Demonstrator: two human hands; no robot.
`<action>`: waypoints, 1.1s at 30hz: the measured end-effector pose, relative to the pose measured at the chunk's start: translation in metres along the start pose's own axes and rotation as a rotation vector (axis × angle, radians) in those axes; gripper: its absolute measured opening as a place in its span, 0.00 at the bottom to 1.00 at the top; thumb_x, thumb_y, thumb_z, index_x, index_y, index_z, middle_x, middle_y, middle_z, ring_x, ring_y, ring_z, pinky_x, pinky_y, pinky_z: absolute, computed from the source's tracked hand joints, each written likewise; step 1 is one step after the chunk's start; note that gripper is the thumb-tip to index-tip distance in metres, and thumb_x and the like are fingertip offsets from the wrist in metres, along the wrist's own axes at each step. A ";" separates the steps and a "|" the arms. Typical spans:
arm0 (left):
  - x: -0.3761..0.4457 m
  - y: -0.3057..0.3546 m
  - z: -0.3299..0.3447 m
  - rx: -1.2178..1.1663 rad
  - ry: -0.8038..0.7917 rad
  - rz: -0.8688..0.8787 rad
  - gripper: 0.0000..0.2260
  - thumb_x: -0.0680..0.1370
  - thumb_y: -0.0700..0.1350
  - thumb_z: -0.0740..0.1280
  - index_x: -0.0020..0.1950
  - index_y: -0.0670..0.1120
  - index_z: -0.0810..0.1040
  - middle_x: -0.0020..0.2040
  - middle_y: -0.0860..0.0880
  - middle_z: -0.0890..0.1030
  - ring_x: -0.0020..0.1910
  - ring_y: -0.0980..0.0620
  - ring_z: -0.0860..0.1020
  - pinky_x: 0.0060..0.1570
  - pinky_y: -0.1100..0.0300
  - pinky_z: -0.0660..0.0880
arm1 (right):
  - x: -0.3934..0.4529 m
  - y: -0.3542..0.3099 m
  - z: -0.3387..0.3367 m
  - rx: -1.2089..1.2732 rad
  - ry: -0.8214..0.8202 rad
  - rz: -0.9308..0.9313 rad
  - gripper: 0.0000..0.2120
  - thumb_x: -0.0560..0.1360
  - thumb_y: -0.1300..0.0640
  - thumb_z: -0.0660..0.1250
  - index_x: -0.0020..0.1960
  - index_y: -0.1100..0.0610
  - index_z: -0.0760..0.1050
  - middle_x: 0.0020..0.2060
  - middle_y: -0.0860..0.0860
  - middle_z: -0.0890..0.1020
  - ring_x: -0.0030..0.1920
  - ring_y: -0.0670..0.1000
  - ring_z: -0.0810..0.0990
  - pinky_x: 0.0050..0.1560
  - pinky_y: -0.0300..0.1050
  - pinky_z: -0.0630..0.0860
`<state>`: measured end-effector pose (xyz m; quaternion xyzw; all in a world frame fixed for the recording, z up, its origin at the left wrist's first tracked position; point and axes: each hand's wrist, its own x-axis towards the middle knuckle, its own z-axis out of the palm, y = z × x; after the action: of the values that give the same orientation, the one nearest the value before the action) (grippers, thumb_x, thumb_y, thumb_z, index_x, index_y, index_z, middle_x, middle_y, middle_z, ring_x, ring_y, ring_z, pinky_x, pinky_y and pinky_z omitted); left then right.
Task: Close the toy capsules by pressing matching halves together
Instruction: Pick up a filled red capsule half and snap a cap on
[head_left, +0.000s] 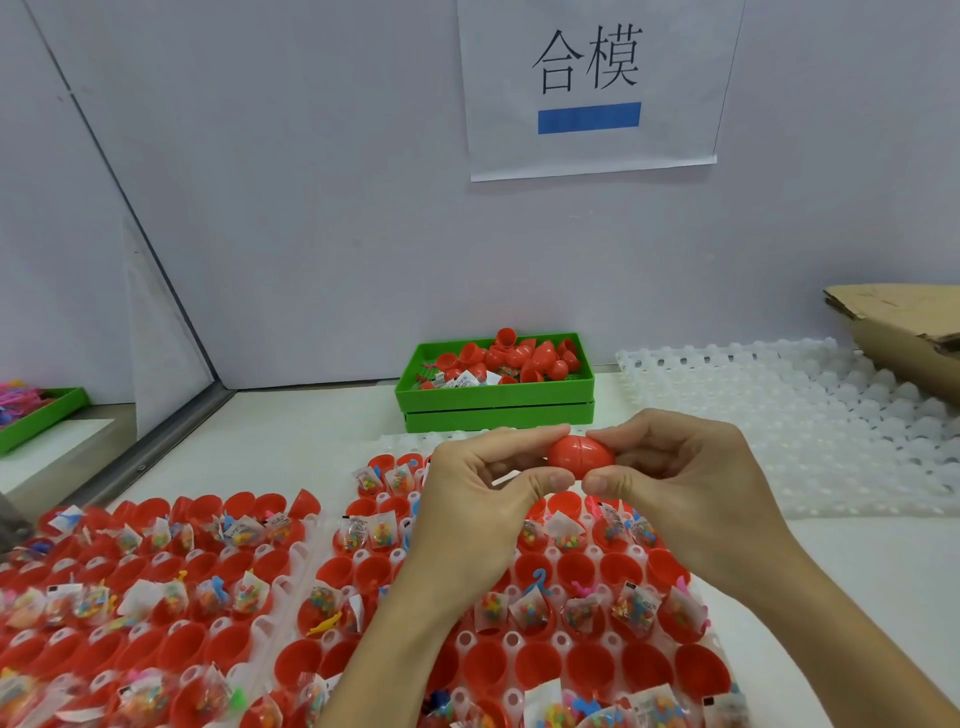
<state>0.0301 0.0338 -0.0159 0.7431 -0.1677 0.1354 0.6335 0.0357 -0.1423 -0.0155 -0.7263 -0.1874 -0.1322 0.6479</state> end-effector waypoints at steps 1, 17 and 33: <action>0.000 0.001 0.000 0.000 0.003 -0.004 0.16 0.72 0.35 0.75 0.52 0.55 0.85 0.46 0.54 0.86 0.49 0.55 0.84 0.48 0.65 0.79 | 0.000 0.000 0.000 -0.001 0.003 0.000 0.15 0.59 0.55 0.77 0.46 0.55 0.84 0.37 0.50 0.87 0.38 0.50 0.87 0.42 0.42 0.83; -0.001 0.000 0.002 0.014 0.015 -0.024 0.13 0.71 0.38 0.76 0.51 0.52 0.85 0.43 0.53 0.87 0.45 0.53 0.85 0.49 0.60 0.81 | 0.000 0.005 0.001 -0.123 0.056 -0.019 0.13 0.69 0.72 0.74 0.50 0.60 0.85 0.33 0.45 0.86 0.34 0.44 0.85 0.38 0.30 0.79; -0.001 0.000 0.005 0.092 0.033 -0.032 0.16 0.72 0.33 0.74 0.47 0.55 0.84 0.41 0.55 0.86 0.42 0.56 0.85 0.46 0.64 0.80 | 0.000 0.000 -0.001 -0.210 0.008 -0.110 0.16 0.69 0.73 0.73 0.47 0.53 0.86 0.35 0.44 0.86 0.34 0.43 0.84 0.39 0.32 0.79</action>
<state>0.0293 0.0286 -0.0175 0.7718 -0.1389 0.1448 0.6033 0.0357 -0.1436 -0.0158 -0.7782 -0.2096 -0.1893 0.5609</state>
